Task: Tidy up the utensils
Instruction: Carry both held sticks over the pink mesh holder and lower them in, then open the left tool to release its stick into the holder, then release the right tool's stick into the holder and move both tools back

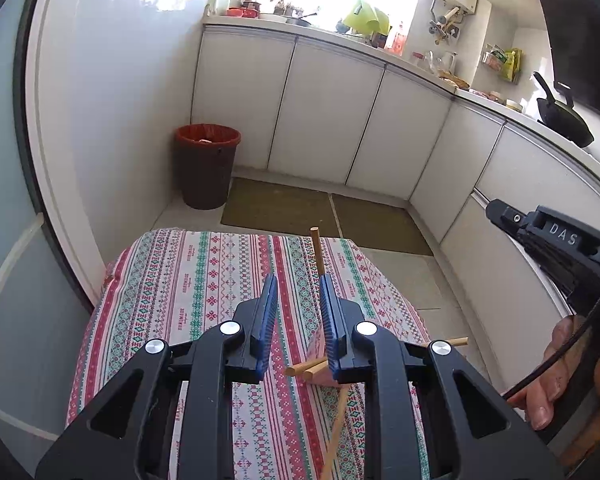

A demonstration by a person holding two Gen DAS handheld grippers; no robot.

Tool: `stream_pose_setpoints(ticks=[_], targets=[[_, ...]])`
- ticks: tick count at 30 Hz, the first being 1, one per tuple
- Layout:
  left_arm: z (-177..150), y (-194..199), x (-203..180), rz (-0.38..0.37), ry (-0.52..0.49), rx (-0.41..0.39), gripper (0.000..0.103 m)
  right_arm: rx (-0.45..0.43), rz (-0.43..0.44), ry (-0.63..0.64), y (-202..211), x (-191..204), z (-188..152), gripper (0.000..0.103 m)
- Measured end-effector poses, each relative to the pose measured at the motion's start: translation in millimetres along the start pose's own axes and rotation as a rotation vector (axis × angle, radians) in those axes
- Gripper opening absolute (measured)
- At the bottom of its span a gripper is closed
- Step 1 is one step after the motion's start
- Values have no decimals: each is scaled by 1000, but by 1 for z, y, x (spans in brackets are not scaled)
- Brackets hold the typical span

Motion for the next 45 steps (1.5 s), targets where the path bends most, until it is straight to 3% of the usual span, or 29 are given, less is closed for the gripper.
stream_pose_setpoints(ticks=[4,7,8,9,11,15,16,19,20,23,25,31,32,33,34,36,41,45], targets=[[3,4,4,7,5,-8,21,18,43,-13,15,3,3,4],[8,13,12,3,27,-19,21,112,64,52,22,9,-20,8],[10,19,16,4,36,-29,21,164,73,94,23,14,-34,16],[13,27,20,7,38,-39,21,233,73,141,22,18,-56,45],[18,43,23,-10,21,-42,23,375,92,232,21,28,-111,66],[12,90,19,-57,-119,76,38,681,134,510,1,55,-231,66],[11,106,22,-35,-131,68,48,730,162,543,-5,61,-251,66],[11,164,29,-71,-108,-25,76,894,273,625,-24,82,-310,66],[13,183,34,-80,-89,-73,81,919,284,647,-28,87,-322,66],[15,218,46,-102,-41,-166,86,1014,366,729,-29,110,-361,66],[16,221,56,-106,-9,-181,87,1040,361,788,-27,122,-381,66],[15,205,77,-87,56,-146,87,1080,290,917,-22,136,-428,64],[15,204,80,-84,61,-144,87,1083,268,930,-22,135,-434,57],[15,203,82,-80,69,-146,87,1087,231,942,-25,132,-440,37],[15,204,85,-78,75,-147,87,1078,191,951,-29,128,-444,30],[14,201,88,-80,83,-139,87,1050,200,923,-31,128,-441,17],[12,199,91,-89,86,-131,87,1158,278,690,-43,113,-422,13],[12,198,90,-94,87,-128,87,1157,290,675,-40,110,-420,16]])
Point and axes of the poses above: each gripper's, at about its wrist camera, not at the fingertips, and y roughly against the way its jaws point, x to its left, z to its top, the point moved 9 cm from there along -y, roughly the way its jaws point, and after that the axes turned 8 degrees about x, right-handed, at the moved point
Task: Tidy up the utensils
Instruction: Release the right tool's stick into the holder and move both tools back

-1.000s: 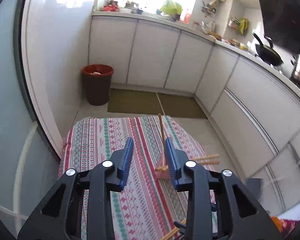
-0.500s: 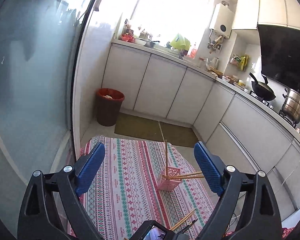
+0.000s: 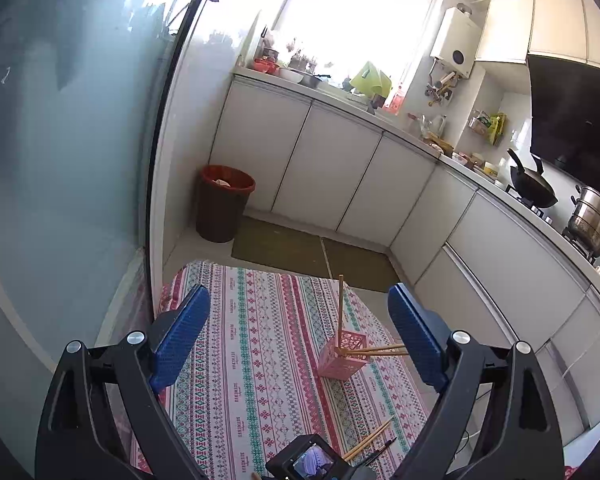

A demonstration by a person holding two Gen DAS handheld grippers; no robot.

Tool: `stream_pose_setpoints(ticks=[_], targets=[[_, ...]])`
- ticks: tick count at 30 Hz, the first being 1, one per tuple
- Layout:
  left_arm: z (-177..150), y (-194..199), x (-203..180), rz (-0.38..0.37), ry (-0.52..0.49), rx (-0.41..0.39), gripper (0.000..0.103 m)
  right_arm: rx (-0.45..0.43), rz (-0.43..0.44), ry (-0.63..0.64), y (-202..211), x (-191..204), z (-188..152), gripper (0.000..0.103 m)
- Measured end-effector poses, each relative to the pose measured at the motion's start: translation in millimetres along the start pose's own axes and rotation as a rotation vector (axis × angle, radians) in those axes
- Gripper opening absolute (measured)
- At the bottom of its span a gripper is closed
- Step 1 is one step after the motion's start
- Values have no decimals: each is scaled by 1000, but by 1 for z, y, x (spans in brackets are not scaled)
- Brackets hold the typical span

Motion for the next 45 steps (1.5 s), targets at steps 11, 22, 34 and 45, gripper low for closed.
stream_pose_setpoints(ticks=[11,22,34,45], targets=[[1,-2,-2,-21,-1,5,87,-197,-52,-117,43,17,-13,7],[-4,-12,-37,-77,-28,9,87,-618,-166,-281,247,-38,-64,7],[-11,-52,-68,-117,-44,67,87,-989,-434,-403,430,-106,-34,7],[-16,-91,-38,-110,17,132,87,-1024,-536,-497,415,-169,14,8]])
Point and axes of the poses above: each gripper's, at about its wrist camera, not at the fingertips, and y roughly against the way its jaws point, x to its left, z to its top, the point moved 9 cm from there along -y, roughly the way its jaws point, and after that the axes turned 8 degrees about x, right-handed, at the moved point
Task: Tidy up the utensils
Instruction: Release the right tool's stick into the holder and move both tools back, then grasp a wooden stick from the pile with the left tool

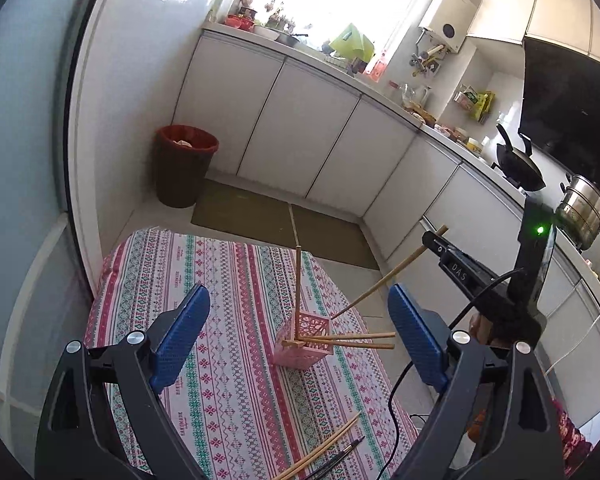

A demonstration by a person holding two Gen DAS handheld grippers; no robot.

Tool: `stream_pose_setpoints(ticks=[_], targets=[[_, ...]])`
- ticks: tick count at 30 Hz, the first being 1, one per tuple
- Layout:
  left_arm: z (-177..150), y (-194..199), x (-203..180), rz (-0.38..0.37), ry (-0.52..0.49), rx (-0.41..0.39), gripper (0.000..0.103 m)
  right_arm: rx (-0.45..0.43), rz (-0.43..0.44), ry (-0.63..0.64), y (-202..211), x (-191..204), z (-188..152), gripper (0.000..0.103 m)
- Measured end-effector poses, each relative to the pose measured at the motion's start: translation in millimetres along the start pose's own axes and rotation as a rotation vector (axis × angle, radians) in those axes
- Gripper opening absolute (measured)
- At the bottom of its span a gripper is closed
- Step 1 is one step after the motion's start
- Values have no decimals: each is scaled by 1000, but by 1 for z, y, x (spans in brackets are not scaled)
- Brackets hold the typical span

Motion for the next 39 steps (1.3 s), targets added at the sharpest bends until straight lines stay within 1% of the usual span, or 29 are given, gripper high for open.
stream_pose_setpoints(ticks=[4,7,8,9,10,13,15,17,18,19,21,23,25,27,28,30,31,32,35,37,38,39], targets=[[-1,-8,10,14,16,20,87,50,13,-58,-35,-3,-25,8],[-2,-9,11,20,16,27,87,43,41,-102,-46,-4,-36,10],[-3,-7,10,20,12,25,87,54,57,-124,-46,-5,-39,13],[-3,-6,9,20,8,22,87,58,70,-144,-45,-7,-41,25],[-3,-5,7,19,3,21,87,52,70,-157,-41,-9,-43,33],[-7,-6,-2,22,-21,33,87,33,74,-162,-21,-15,-46,33],[-13,-10,-11,26,-50,57,87,32,71,-164,-8,-21,-51,34],[-21,-19,-21,31,-89,97,87,19,76,-169,12,-29,-60,48],[-28,-25,-28,36,-113,122,87,8,77,-182,22,-36,-65,67],[-34,-31,-33,39,-135,144,87,-12,82,-210,36,-46,-74,80],[-53,-49,-48,46,-198,216,88,-30,90,-260,55,-66,-93,85],[-77,-71,-60,55,-270,297,90,3,99,-299,66,-87,-122,88],[-102,-93,-71,68,-332,373,91,64,103,-334,70,-108,-159,94],[-130,-120,-82,64,-388,465,91,147,82,-338,65,-126,-195,94],[-142,-132,-84,67,-405,504,92,195,60,-337,60,-136,-218,94],[-170,-161,-86,93,-433,597,92,274,20,-342,52,-152,-254,94],[-182,-175,-85,103,-441,641,92,328,17,-349,47,-159,-276,94],[-193,-186,-84,111,-446,678,92,360,16,-360,43,-165,-291,94],[-229,-224,-83,144,-455,796,92,417,17,-386,37,-181,-329,94],[-248,-244,-85,157,-451,842,92,436,10,-405,35,-188,-346,94],[-256,-253,-88,156,-450,857,92,439,31,-418,35,-189,-347,94],[-263,-263,-92,154,-450,869,92,424,48,-412,36,-187,-343,94]])
Point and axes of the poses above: each gripper's, at about its wrist camera, not at the fingertips, and y roughly against the way its jaws point, x to its left, z to its top, the point moved 9 cm from there along -y, roughly the way its jaws point, and after that the axes turned 8 degrees about x, right-handed, at the moved point
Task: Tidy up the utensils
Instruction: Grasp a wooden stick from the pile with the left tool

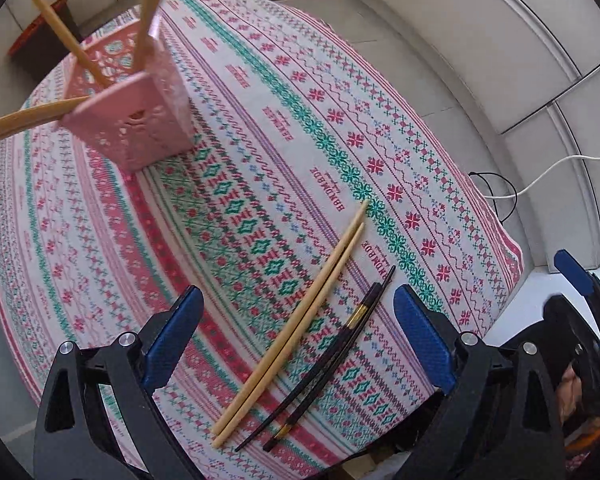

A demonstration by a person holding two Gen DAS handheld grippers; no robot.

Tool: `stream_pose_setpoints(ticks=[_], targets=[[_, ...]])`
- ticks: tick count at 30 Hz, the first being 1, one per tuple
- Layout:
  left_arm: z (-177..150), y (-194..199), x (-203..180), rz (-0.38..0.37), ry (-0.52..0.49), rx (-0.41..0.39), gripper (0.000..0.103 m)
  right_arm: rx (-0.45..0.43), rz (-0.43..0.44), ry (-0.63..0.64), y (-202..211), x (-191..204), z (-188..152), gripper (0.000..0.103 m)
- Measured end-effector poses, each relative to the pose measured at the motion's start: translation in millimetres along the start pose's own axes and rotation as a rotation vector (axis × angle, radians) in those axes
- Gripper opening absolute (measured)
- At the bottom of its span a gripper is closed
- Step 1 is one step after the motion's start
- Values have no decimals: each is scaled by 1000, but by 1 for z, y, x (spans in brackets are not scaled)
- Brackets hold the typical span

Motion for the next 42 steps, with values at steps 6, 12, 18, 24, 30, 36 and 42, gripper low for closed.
stream_pose_setpoints(ticks=[6,12,18,24,30,36,42], targets=[[32,-26,-26,4,-8,-31,91,-17,-62,105,1,2,-6,94],[44,-50,-19,40,22,4,69,9,-52,100,-4,-1,-4,94],[46,-48,2,45,47,-16,45,40,-42,65,-14,-3,-4,94],[29,-38,42,88,40,-13,12,90,0,34,-28,8,-3,94],[6,-15,88,121,54,-81,7,149,6,14,-53,45,12,94],[-22,41,123,165,66,-224,5,267,-71,-10,-99,83,22,84],[-34,85,126,195,94,-345,5,353,-184,-71,-134,90,18,73]])
Point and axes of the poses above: each gripper's, at about its wrist camera, not at the fingertips, and y roughly against the way its jaws point, x to its left, z to its top, the point moved 9 cm from there along -y, roughly the way its jaws point, and after that the axes turned 8 degrees about x, right-handed, at the moved point
